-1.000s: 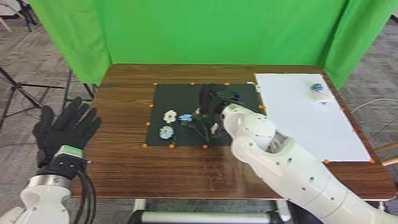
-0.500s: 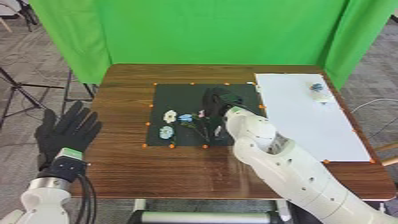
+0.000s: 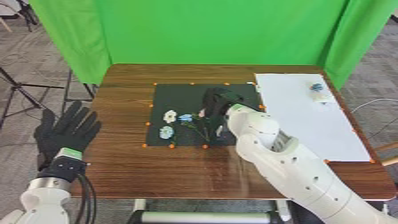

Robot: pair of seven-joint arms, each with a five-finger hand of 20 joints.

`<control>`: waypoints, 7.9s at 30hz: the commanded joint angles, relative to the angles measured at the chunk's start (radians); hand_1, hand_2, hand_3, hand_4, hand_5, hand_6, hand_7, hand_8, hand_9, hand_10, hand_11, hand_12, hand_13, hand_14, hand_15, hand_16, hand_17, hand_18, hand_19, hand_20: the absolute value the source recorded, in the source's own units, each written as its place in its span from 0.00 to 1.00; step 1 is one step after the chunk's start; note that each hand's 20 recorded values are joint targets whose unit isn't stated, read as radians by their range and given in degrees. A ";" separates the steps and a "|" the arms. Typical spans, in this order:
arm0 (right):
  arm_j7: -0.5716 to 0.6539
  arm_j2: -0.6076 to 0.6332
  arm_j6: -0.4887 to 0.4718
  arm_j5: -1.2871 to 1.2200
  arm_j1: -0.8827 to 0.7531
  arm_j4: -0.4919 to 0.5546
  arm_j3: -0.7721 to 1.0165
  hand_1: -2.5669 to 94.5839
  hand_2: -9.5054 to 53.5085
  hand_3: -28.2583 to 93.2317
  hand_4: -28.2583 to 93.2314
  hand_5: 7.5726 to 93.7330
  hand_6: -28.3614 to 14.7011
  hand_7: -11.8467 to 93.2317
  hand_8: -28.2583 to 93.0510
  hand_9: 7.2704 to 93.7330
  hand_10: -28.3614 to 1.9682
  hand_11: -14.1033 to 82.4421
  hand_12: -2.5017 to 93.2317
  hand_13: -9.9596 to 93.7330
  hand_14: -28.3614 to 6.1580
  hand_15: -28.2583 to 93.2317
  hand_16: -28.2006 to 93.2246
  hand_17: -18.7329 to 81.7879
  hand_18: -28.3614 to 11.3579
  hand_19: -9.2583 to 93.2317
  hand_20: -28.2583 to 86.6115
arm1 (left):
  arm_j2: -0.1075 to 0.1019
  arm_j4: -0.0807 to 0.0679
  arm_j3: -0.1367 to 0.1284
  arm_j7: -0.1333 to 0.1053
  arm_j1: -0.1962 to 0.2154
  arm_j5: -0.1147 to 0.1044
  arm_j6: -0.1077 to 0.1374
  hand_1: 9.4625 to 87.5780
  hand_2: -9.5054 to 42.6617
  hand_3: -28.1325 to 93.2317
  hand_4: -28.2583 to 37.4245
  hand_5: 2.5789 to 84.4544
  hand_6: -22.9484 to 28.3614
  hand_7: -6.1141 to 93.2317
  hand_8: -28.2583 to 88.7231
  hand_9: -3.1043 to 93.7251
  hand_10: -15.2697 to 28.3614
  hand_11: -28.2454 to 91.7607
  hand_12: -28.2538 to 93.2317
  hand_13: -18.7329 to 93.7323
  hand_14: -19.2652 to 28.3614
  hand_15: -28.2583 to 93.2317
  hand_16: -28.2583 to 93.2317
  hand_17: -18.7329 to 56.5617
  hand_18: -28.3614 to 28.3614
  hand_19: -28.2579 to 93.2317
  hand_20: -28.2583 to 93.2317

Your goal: Arrange flowers

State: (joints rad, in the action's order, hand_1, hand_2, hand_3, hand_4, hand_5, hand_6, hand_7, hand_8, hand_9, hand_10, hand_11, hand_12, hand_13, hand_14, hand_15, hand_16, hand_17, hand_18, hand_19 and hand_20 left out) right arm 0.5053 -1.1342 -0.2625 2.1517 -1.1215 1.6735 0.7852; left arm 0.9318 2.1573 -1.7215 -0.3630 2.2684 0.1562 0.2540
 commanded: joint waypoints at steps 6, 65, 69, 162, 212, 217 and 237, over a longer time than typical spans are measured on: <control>0.002 -0.007 -0.092 0.001 -0.001 0.011 0.020 0.48 0.00 0.88 0.00 0.49 0.58 0.30 0.12 0.68 0.49 0.42 0.25 0.71 0.53 0.73 0.47 0.51 0.13 0.91 0.56 | 0.006 0.001 0.004 -0.003 -0.006 -0.014 0.007 0.20 0.40 0.79 0.00 0.38 0.56 0.23 0.15 0.30 0.65 0.41 0.30 0.31 0.67 0.47 0.16 0.21 0.70 0.42 0.31; -0.102 0.488 -0.158 -0.091 -0.105 -0.173 0.420 0.36 0.00 0.92 0.00 0.31 0.57 0.32 0.11 0.29 0.46 0.25 0.15 0.34 0.49 0.45 0.26 0.35 0.29 0.50 0.38 | -0.018 0.018 0.009 -0.066 0.022 -0.033 0.020 0.20 0.41 0.79 0.00 0.39 0.57 0.24 0.15 0.31 0.66 0.41 0.30 0.31 0.68 0.49 0.16 0.20 0.71 0.44 0.30; -0.090 0.497 -0.139 -0.085 -0.118 -0.165 0.431 0.35 0.00 0.92 0.00 0.31 0.57 0.32 0.11 0.29 0.44 0.25 0.15 0.33 0.49 0.45 0.25 0.34 0.29 0.49 0.38 | -0.018 0.017 0.012 -0.060 0.014 -0.025 0.015 0.20 0.41 0.79 0.00 0.39 0.57 0.23 0.15 0.31 0.66 0.41 0.30 0.31 0.69 0.49 0.16 0.20 0.70 0.44 0.30; 0.115 0.423 -0.094 -0.056 0.016 -0.298 0.188 0.55 0.00 0.86 0.00 0.62 0.62 0.37 0.15 0.70 0.52 0.37 0.26 0.68 0.54 0.58 0.41 0.54 0.21 0.87 0.45 | 0.006 0.024 -0.017 -0.034 0.050 -0.029 0.011 0.20 0.42 0.79 0.00 0.39 0.58 0.23 0.15 0.31 0.66 0.41 0.30 0.31 0.68 0.48 0.16 0.20 0.70 0.44 0.30; -0.125 0.219 0.058 0.138 0.001 -0.012 0.026 0.59 0.00 0.82 0.00 0.68 0.64 0.48 0.22 0.81 0.62 0.25 0.42 0.71 0.61 0.57 0.52 0.51 0.18 0.86 0.53 | 0.007 0.023 -0.033 -0.005 0.030 -0.007 0.060 0.19 0.43 0.79 0.00 0.37 0.58 0.22 0.15 0.24 0.64 0.40 0.30 0.21 0.61 0.45 0.15 0.19 0.68 0.42 0.30; -0.122 0.227 0.044 0.082 -0.011 0.008 0.040 0.58 0.00 0.82 0.00 0.67 0.63 0.47 0.22 0.77 0.60 0.29 0.36 0.70 0.59 0.58 0.50 0.51 0.18 0.86 0.52 | 0.000 0.032 -0.021 -0.045 0.024 -0.064 0.100 0.20 0.49 0.75 0.00 0.36 0.57 0.23 0.15 0.24 0.64 0.41 0.30 0.22 0.62 0.46 0.15 0.19 0.68 0.43 0.30; -0.104 0.255 0.031 0.067 -0.040 0.044 0.080 0.48 0.00 0.88 0.00 0.66 0.62 0.38 0.18 0.57 0.40 0.32 0.20 0.54 0.40 0.59 0.35 0.46 0.18 0.80 0.47 | 0.004 0.034 -0.043 -0.029 0.045 -0.033 0.092 0.20 0.44 0.78 0.00 0.38 0.55 0.25 0.14 0.25 0.63 0.43 0.29 0.22 0.62 0.47 0.15 0.19 0.68 0.44 0.30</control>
State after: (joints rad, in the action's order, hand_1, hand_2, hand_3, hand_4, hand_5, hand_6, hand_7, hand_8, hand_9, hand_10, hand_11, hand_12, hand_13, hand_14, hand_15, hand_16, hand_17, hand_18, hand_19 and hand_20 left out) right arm 0.3930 -0.8975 -0.2298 2.2054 -1.1526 1.7078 0.8477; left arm 0.9328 2.1842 -1.7507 -0.3980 2.2931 0.1164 0.3463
